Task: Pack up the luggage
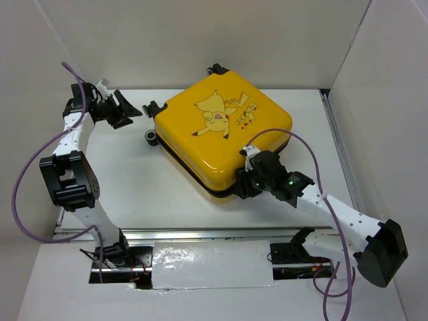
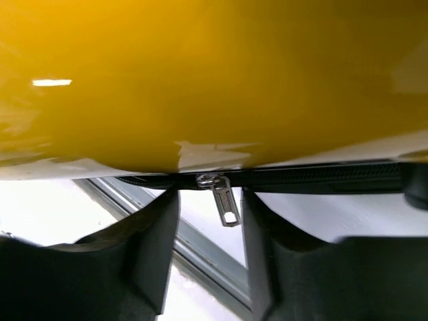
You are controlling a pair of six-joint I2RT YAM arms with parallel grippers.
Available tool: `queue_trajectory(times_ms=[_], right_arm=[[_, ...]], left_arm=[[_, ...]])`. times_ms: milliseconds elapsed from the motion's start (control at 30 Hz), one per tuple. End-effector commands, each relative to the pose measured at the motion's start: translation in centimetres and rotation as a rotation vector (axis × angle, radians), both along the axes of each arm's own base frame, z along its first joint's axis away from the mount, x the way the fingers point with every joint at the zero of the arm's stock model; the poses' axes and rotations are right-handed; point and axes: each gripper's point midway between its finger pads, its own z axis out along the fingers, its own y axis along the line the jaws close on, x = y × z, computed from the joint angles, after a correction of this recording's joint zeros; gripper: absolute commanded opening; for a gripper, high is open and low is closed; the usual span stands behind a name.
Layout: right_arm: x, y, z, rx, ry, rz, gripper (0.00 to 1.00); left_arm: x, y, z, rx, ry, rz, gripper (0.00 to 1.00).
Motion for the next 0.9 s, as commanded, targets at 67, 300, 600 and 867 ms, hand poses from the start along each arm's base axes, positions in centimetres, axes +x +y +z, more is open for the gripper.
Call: queue_trajectory(times_ms=[67, 300, 600, 867], right_arm=[[1.1, -0.5, 2.1, -0.055, -0.079, -0.065, 0.41], [1.1, -0.8, 1.8, -0.066, -0.069, -0.098, 0.06], [1.1, -1.0, 1.6, -0.056, -0.067, -0.123, 0.00], [-0.8, 1.1, 2.2, -0.036, -0.085, -0.021, 0.00]], left_arm=[[-0.3, -0.3, 2.1, -0.004, -0.061, -0.016, 0.72], [-0.4, -0.3, 1.9, -0.004, -0.055, -0.015, 0.72], [-0.5, -0.3, 1.9, 0.004, -0.053, -0.014, 0.72], [0.0, 2.0, 0.7, -0.012, 0.022, 0.118, 0.72]])
